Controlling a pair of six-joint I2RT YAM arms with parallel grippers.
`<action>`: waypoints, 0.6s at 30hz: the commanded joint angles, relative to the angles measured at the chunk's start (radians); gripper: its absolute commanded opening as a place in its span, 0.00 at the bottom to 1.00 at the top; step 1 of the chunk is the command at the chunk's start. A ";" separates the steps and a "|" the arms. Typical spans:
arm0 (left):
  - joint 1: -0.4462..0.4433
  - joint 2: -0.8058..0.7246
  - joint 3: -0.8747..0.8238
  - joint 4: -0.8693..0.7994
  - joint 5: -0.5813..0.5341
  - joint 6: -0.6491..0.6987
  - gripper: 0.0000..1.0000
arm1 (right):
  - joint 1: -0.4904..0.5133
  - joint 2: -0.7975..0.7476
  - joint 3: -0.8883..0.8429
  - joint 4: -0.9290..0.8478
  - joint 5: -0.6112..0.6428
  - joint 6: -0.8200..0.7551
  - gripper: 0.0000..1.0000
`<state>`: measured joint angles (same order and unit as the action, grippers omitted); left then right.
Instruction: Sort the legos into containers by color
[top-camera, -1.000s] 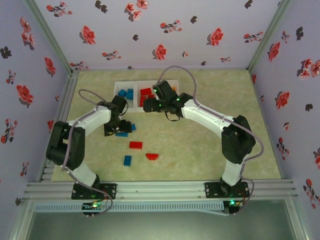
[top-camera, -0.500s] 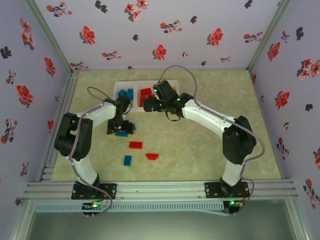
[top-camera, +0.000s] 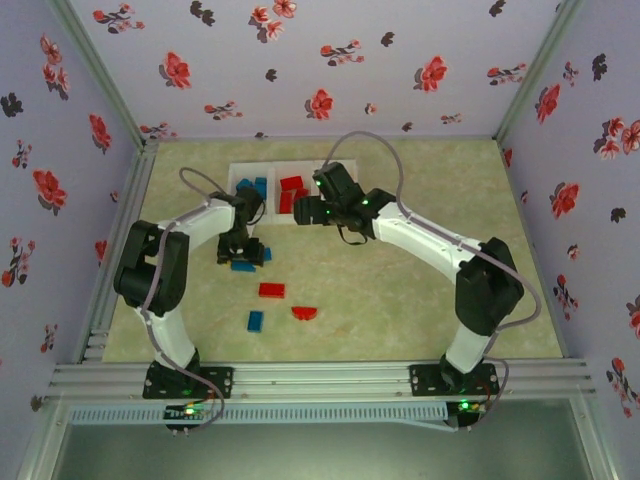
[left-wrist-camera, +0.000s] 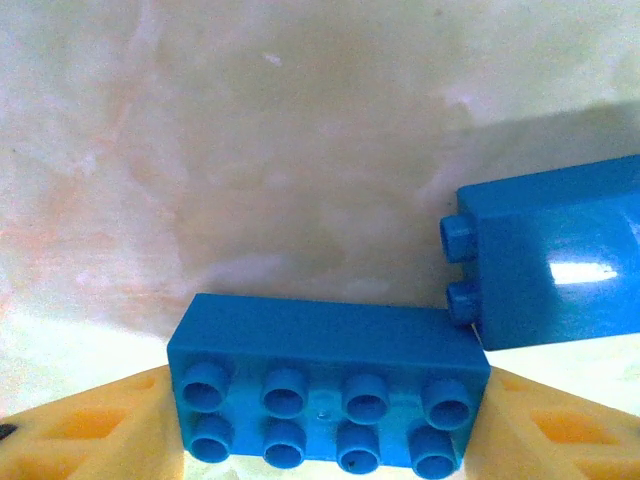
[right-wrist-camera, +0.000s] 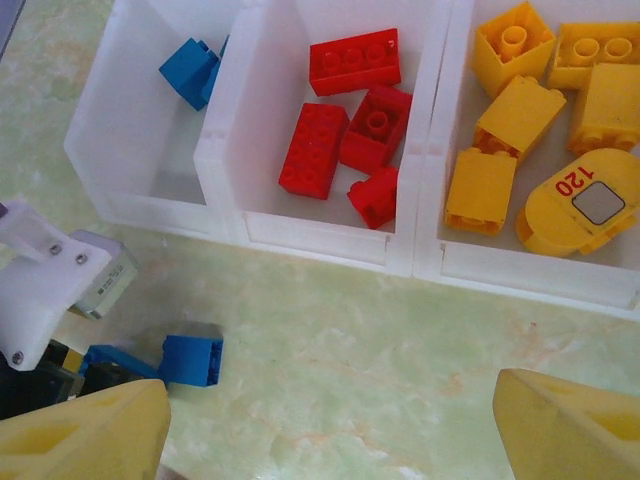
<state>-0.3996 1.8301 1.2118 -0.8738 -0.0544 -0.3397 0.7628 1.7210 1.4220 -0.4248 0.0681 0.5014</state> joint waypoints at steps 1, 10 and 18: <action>-0.004 -0.021 0.043 -0.073 -0.030 0.013 0.56 | -0.010 -0.052 -0.018 -0.014 0.035 -0.002 0.85; 0.006 -0.071 0.185 -0.153 -0.087 0.040 0.55 | -0.017 -0.067 -0.031 0.006 0.012 0.010 0.85; 0.062 0.101 0.505 -0.146 -0.093 0.064 0.53 | -0.016 -0.120 -0.073 0.016 0.010 0.014 0.85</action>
<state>-0.3668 1.8477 1.6264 -1.0031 -0.1246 -0.3031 0.7525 1.6413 1.3655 -0.4191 0.0753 0.5022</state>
